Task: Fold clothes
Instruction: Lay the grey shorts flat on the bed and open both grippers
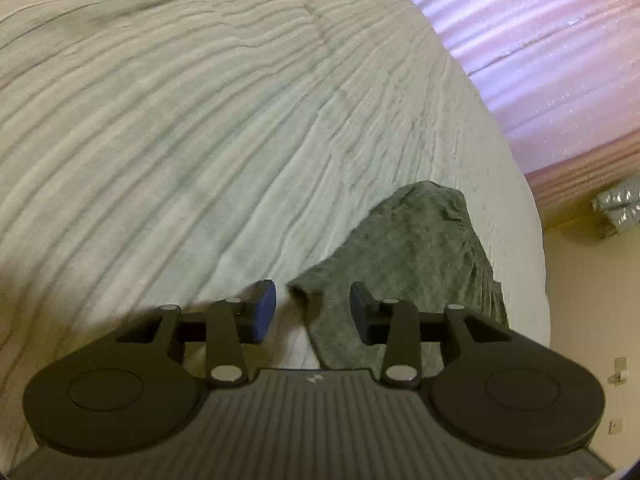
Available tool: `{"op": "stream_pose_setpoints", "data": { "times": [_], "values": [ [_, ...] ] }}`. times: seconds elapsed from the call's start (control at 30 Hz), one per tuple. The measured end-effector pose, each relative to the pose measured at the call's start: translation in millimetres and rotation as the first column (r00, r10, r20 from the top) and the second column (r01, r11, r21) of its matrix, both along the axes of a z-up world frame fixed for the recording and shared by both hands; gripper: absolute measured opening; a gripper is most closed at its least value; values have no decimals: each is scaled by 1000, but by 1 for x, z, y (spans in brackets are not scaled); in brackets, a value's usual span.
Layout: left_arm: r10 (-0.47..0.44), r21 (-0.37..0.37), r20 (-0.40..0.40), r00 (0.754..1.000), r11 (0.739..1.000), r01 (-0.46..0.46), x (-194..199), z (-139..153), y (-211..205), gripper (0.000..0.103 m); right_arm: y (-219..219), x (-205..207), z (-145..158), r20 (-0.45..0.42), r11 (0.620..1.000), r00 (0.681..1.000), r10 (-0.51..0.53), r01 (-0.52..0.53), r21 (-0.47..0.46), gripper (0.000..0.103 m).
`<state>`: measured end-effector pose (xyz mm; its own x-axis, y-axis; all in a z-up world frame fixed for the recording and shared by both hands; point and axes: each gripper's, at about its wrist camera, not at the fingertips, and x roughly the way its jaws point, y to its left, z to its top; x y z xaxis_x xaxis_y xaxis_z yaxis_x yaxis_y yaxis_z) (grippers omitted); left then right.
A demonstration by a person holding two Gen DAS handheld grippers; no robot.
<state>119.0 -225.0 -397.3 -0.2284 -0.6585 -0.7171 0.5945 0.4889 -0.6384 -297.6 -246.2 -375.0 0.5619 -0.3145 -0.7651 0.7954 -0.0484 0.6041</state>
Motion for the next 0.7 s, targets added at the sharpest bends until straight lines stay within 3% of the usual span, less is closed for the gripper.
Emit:
{"op": "stream_pose_setpoints", "data": {
  "times": [0.03,0.07,0.1,0.2,0.27,0.33,0.4,0.47,0.53,0.57,0.6,0.7],
  "values": [
    [-30,3,20,999,1000,30,-4,-2,-5,28,-1,2,-2,6,1000,1000,-15,15,4,61],
    [-60,7,39,997,998,60,-7,-3,-10,0,-2,6,-7,-11,999,1000,-18,19,29,46],
    [-90,25,76,993,996,88,-12,-4,-14,0,-2,10,-11,-28,998,999,-16,17,52,22],
    [-131,52,188,974,991,123,-17,0,-8,3,2,19,-20,-78,993,995,63,-55,106,21],
    [-123,70,215,969,991,111,-16,5,0,3,7,26,-11,-137,986,978,156,-146,86,21],
    [-115,110,308,944,990,85,-20,16,6,1,8,26,4,-206,980,958,200,-191,62,21],
    [-91,134,377,922,990,43,-23,30,12,2,2,9,26,-275,985,948,159,-172,-25,21],
    [-78,110,376,923,993,39,-29,42,13,2,-4,-8,48,-341,981,934,109,-156,-113,22],
    [-137,71,356,924,990,120,-51,50,5,3,-18,-31,61,-443,966,896,30,-139,-217,36],
    [-180,53,360,916,984,172,-67,51,0,3,-28,-39,61,-484,956,875,5,-146,-254,69],
    [-221,35,364,905,974,224,-82,52,-6,4,-38,-47,61,-523,945,852,-21,-154,-290,79],
    [-305,21,398,865,946,324,-127,43,-17,12,-61,-65,50,-586,905,810,-20,-234,-354,79]
  ]
}}
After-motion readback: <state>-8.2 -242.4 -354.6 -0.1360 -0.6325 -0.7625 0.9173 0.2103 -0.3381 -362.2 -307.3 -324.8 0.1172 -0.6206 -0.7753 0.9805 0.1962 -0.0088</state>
